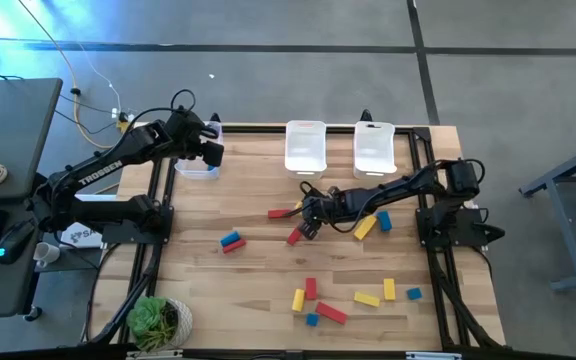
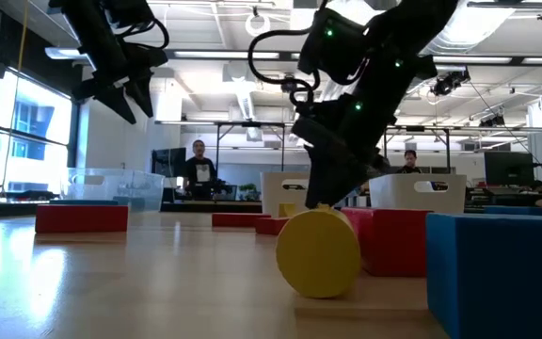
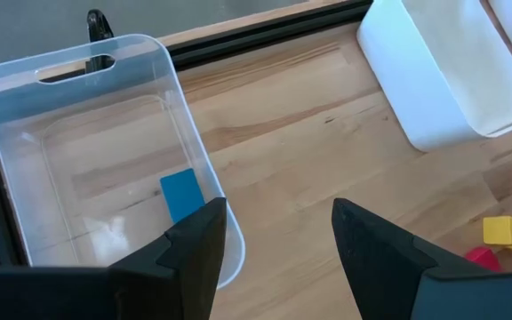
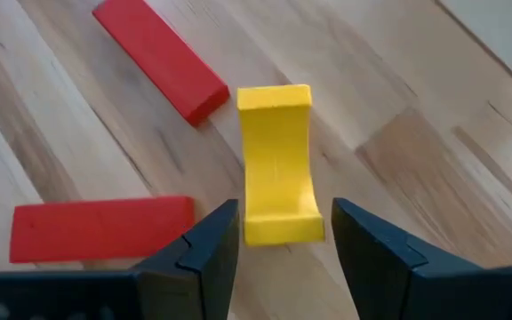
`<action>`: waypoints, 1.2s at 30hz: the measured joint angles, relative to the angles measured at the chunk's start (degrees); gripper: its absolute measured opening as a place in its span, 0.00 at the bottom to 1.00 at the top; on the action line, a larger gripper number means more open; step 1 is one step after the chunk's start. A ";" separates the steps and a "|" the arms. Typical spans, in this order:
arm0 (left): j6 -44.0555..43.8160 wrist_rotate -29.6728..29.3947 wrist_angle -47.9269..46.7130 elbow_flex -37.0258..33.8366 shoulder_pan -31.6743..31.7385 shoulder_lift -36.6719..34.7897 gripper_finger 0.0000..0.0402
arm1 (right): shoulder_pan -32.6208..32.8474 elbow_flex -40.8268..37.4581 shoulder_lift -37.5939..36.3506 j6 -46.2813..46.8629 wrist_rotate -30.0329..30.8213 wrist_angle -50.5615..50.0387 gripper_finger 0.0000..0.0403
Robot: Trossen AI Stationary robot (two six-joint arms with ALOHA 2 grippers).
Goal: Sort & place blocks by color
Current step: Put the yellow block into the right white bin
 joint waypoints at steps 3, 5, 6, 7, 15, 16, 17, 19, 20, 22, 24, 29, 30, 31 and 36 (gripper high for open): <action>0.38 -0.01 0.09 0.00 0.00 0.00 0.48 | -0.37 0.00 0.81 -0.13 -0.21 0.22 0.42; 0.38 0.02 0.07 -0.02 0.00 0.00 0.48 | -0.64 0.00 1.61 -0.23 -0.47 0.09 0.42; 0.38 -0.04 0.11 -0.02 0.00 0.00 0.48 | -0.78 0.00 1.95 -0.58 -0.57 0.07 0.42; 0.38 -0.02 0.07 -0.02 -0.02 0.00 0.48 | -0.87 0.00 2.25 -0.75 -0.63 0.42 0.42; 1.23 -0.06 0.09 -0.02 -0.02 0.00 0.48 | -1.27 0.00 2.56 -1.09 -1.60 0.50 0.39; 1.23 -0.06 0.11 -0.02 -0.02 0.00 0.48 | -1.41 0.02 2.89 -1.07 -1.95 0.64 0.36; 1.23 -0.11 0.09 -0.02 -0.02 0.00 0.48 | -1.58 0.02 2.98 -1.11 -2.32 0.52 0.33; 1.23 -0.15 0.11 -0.02 -0.02 0.00 0.48 | -1.89 0.24 3.26 -1.09 -3.33 0.49 0.28; 1.23 -0.15 0.11 -0.02 -0.02 0.00 0.48 | -1.98 0.24 3.27 -1.14 -3.75 0.41 0.26; 1.23 -0.15 0.12 -0.02 -0.02 0.00 0.48 | -2.14 0.24 3.27 -1.11 -4.36 0.34 0.26; 1.23 -0.15 0.11 -0.02 -0.02 0.00 0.48 | -2.18 0.24 3.16 -1.11 -4.48 0.22 0.26; 1.26 -0.15 0.12 -0.02 -0.02 0.00 0.48 | -2.28 -0.01 1.77 -1.06 -6.06 -0.55 0.26; 1.25 -0.15 0.12 -0.02 -0.02 0.00 0.48 | -2.28 -0.12 1.20 -1.05 -6.16 -1.14 0.26; 1.26 -0.15 0.13 -0.02 -0.02 0.00 0.48 | -2.26 -0.15 0.49 -1.03 -6.15 -1.55 0.26; 1.26 -0.15 0.15 -0.02 -0.02 0.00 0.48 | -2.21 -0.13 -3.42 -0.97 -4.94 -3.19 0.26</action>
